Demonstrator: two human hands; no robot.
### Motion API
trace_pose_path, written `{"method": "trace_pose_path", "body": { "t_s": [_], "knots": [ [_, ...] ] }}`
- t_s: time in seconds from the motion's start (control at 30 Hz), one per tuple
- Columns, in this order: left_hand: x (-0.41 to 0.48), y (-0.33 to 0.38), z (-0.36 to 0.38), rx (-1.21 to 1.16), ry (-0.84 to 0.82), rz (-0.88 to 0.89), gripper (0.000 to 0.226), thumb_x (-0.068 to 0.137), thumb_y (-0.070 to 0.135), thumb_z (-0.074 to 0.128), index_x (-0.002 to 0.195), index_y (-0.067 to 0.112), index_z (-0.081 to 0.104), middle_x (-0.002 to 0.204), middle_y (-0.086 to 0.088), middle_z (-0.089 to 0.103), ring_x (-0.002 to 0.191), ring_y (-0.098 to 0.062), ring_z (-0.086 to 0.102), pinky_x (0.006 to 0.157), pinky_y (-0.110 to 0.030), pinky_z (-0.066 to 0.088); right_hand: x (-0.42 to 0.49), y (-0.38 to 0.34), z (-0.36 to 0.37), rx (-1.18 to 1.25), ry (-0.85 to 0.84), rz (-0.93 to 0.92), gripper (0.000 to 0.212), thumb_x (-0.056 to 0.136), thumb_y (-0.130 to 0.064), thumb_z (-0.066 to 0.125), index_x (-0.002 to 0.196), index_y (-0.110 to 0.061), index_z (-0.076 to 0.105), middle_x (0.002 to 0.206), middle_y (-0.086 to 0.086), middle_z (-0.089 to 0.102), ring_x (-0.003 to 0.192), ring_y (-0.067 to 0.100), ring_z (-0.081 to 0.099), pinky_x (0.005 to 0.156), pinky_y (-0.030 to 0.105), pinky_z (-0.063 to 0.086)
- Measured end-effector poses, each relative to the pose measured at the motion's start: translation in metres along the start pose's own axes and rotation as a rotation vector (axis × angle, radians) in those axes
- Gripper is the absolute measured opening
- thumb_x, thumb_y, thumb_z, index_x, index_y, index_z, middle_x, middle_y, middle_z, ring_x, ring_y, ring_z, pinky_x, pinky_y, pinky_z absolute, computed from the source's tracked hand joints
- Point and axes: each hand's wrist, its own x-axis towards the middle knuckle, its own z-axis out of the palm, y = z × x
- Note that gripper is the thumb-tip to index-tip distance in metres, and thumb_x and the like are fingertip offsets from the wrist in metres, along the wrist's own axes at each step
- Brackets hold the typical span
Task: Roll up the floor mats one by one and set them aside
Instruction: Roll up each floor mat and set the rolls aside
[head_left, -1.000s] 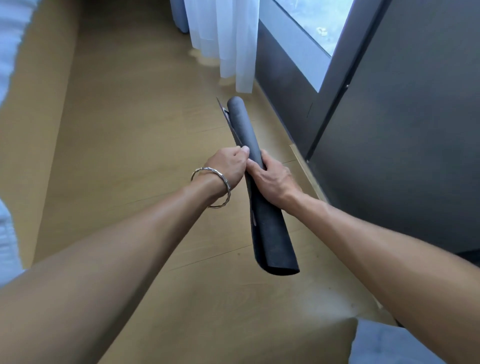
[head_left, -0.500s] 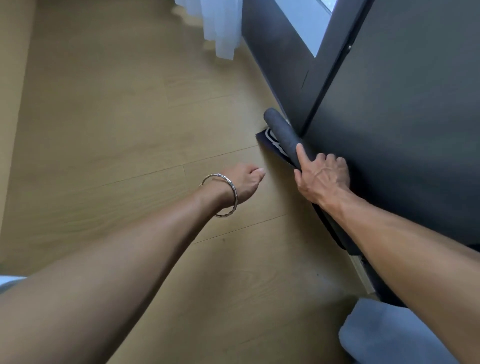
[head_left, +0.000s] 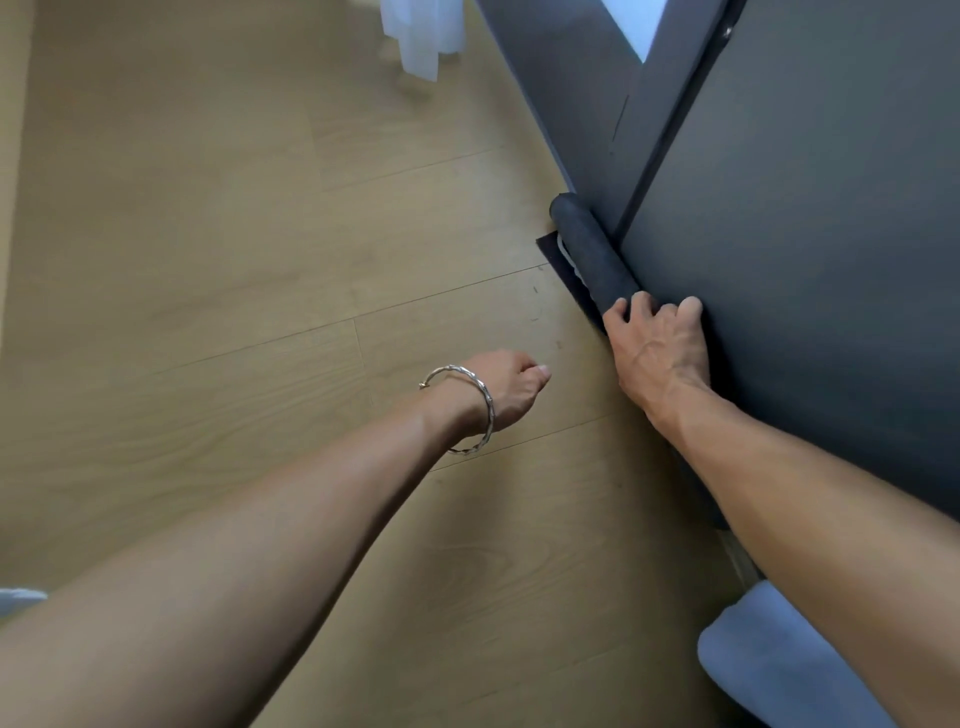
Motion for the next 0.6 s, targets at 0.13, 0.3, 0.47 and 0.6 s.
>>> {"method": "trace_pose_path", "body": {
  "t_s": [0.13, 0.3, 0.47, 0.6],
  "knots": [
    [-0.001, -0.013, -0.008, 0.026, 0.007, -0.036, 0.022, 0.101, 0.035, 0.03, 0.094, 0.021, 0.046, 0.103, -0.007, 0.058, 0.096, -0.023, 0.052, 0.088, -0.031, 0.041, 0.001, -0.006, 0.004, -0.022, -0.024, -0.003, 0.056, 0.097, -0.036, 0.044, 0.144, -0.014, 0.024, 0.134, 0.011, 0.041, 0.095, 0.021, 0.058, 0.082, 0.038, 0.033],
    [-0.01, -0.034, -0.014, 0.033, 0.016, -0.067, 0.037, 0.1, 0.033, 0.03, 0.093, 0.007, 0.055, 0.092, -0.011, 0.061, 0.092, -0.031, 0.055, 0.077, -0.032, 0.04, 0.002, -0.005, -0.001, 0.01, -0.064, -0.015, 0.063, 0.099, -0.046, 0.035, 0.148, -0.01, 0.017, 0.141, 0.01, 0.037, 0.103, 0.023, 0.058, 0.09, 0.039, 0.031],
    [-0.022, -0.058, -0.022, 0.034, 0.048, -0.098, 0.039, 0.1, 0.032, 0.032, 0.111, 0.005, 0.059, 0.109, -0.013, 0.062, 0.101, -0.029, 0.054, 0.081, -0.03, 0.04, 0.006, -0.009, -0.017, 0.216, -0.217, 0.108, 0.06, 0.096, -0.041, 0.045, 0.145, -0.012, 0.025, 0.14, 0.012, 0.039, 0.12, 0.029, 0.047, 0.091, 0.041, 0.034],
    [-0.024, -0.086, -0.027, 0.039, 0.086, -0.132, 0.048, 0.098, 0.034, 0.039, 0.141, 0.012, 0.04, 0.143, -0.012, 0.043, 0.131, -0.028, 0.04, 0.107, -0.032, 0.033, -0.013, -0.03, -0.039, 0.275, -0.117, 0.014, 0.05, 0.095, -0.025, 0.045, 0.141, -0.009, 0.03, 0.134, 0.016, 0.042, 0.118, 0.032, 0.045, 0.091, 0.043, 0.038]
  ]
}}
